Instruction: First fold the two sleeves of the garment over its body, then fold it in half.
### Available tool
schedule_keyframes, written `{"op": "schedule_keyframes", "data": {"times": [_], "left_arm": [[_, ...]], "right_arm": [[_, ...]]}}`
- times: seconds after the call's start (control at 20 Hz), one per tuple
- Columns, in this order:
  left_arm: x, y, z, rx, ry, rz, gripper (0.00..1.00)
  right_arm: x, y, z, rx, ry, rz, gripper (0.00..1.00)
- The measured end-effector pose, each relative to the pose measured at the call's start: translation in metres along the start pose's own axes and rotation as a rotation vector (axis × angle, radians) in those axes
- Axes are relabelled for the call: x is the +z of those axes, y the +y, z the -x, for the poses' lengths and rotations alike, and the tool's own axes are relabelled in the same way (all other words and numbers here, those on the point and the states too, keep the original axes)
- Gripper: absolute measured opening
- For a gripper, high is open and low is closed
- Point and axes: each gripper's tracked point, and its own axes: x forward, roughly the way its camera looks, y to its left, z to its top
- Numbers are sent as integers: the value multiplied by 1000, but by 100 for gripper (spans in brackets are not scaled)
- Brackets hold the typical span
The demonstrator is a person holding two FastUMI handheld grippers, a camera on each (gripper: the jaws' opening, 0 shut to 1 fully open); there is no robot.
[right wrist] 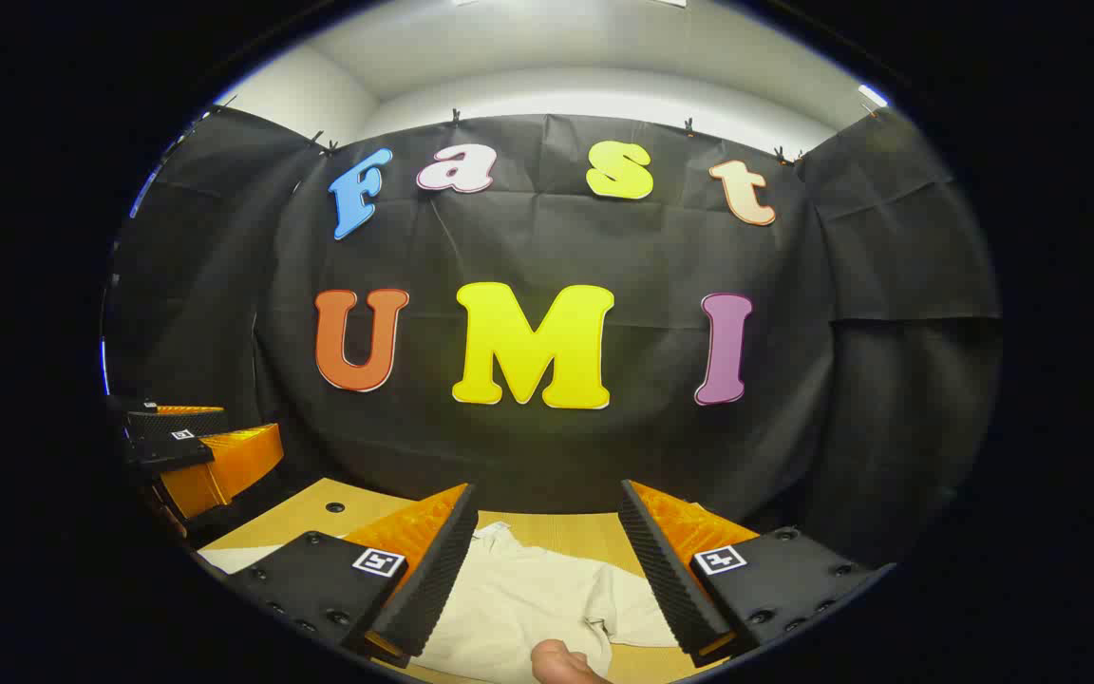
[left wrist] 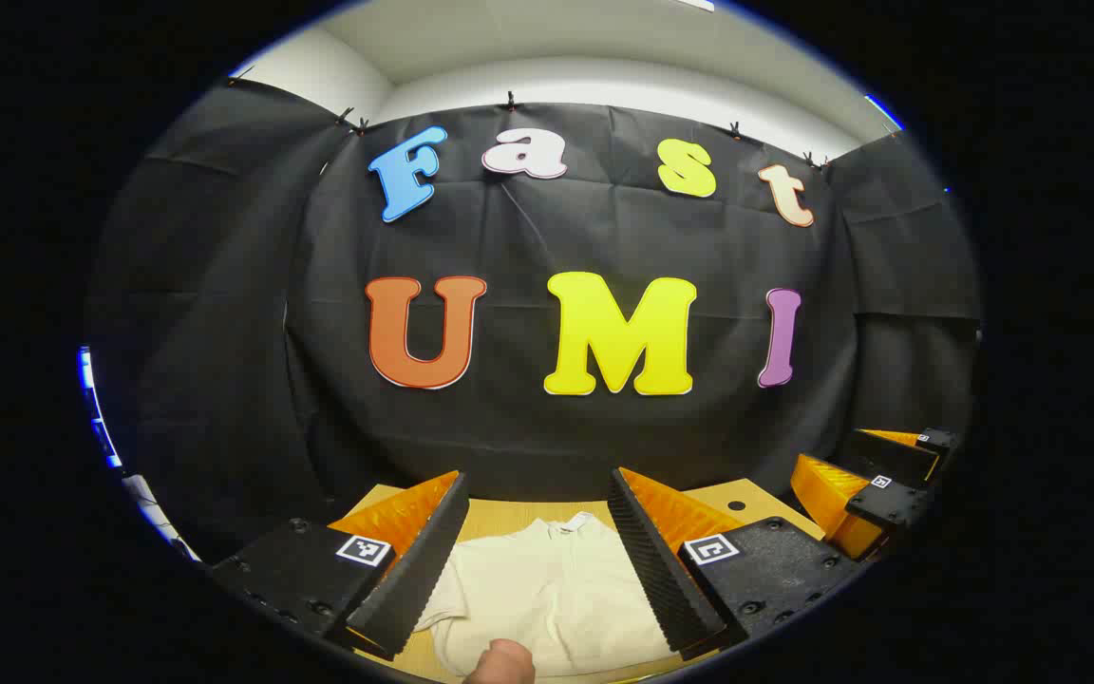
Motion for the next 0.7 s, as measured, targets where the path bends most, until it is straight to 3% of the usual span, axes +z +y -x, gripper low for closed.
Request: {"op": "schedule_keyframes", "data": {"times": [0.3,0.7], "left_arm": [[2,-13,0,-43,-6,1,96],[-2,-11,-4,-32,1,7,96]], "right_arm": [[1,0,-1,2,-7,8,94],[-5,0,-6,3,19,10,94]]}}
